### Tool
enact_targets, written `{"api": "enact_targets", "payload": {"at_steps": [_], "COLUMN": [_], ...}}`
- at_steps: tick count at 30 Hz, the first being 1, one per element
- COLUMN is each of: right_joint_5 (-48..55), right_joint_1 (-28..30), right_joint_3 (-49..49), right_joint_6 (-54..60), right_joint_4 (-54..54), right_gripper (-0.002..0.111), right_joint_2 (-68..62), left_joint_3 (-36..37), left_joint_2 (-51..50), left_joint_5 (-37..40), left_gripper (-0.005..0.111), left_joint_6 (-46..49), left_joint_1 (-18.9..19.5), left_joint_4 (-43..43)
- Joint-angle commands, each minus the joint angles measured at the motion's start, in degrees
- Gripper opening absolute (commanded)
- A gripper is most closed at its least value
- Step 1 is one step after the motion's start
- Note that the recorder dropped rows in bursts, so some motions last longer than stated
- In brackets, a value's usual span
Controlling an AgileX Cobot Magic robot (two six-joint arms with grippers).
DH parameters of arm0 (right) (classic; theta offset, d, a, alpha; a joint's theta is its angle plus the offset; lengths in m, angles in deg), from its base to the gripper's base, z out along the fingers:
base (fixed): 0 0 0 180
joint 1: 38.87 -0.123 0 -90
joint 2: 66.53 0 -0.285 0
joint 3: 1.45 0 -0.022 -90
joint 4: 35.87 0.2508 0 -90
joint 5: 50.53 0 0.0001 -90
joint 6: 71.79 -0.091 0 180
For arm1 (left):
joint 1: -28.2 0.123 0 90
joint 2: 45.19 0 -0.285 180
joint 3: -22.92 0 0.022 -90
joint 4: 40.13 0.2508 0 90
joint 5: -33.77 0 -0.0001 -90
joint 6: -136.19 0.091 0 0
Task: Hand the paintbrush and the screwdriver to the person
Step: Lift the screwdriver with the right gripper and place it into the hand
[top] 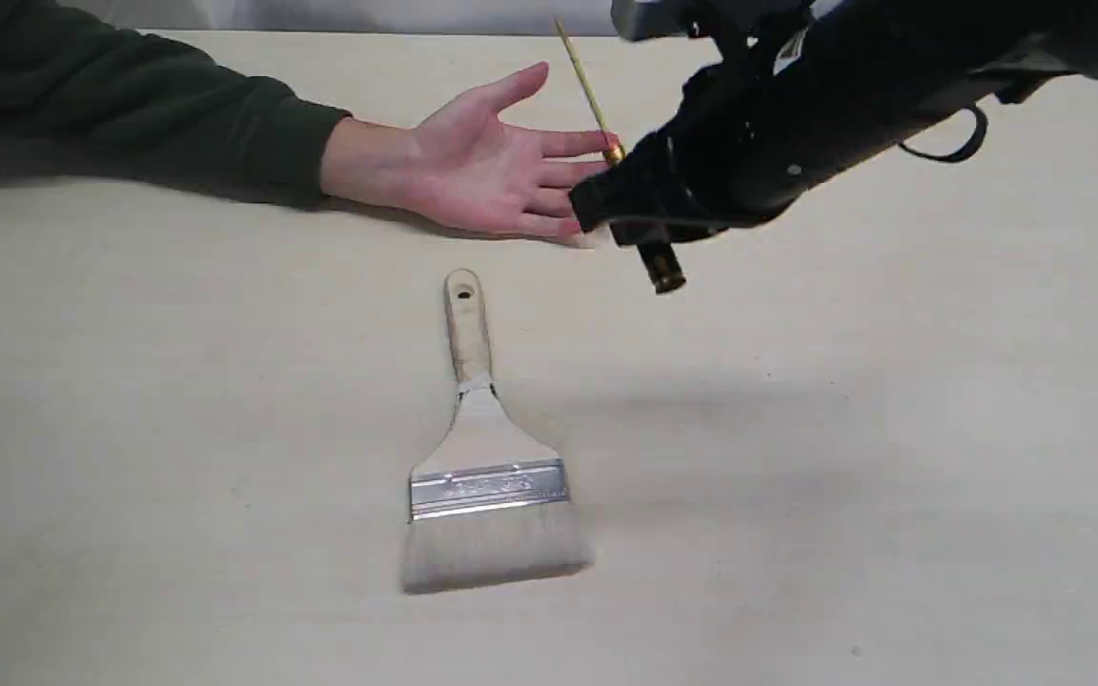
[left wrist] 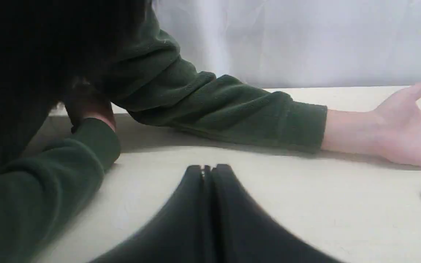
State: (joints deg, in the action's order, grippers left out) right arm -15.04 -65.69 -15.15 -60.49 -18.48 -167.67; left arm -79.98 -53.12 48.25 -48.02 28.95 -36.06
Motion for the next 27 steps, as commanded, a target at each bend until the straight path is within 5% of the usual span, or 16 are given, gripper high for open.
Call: {"api": "enact_targets", "payload": {"at_steps": [1,19,27], "right_joint_5": [-2.69,9.13,11.56], "right_joint_1": [0.17,0.17,0.17], "right_joint_3": [3.46,43.80,52.34], "right_joint_6": [0.72,-12.66,-14.37], "right_joint_4": [-0.53,-15.33,-15.45], "right_gripper": [0.005,0.005,0.005], "right_joint_2": [-0.77,-33.73,-42.76], "left_joint_3": [0.12,0.12,0.12], "left_joint_2": [0.14,0.14,0.14], "left_joint_5": [-0.04,-0.16,-0.16], "left_gripper": [0.000,0.000,0.000], "left_joint_6": [-0.12,-0.12,-0.12], "left_joint_1": [-0.11,-0.11,-0.11], "left_joint_4": [-0.22,-0.22,-0.22]}}
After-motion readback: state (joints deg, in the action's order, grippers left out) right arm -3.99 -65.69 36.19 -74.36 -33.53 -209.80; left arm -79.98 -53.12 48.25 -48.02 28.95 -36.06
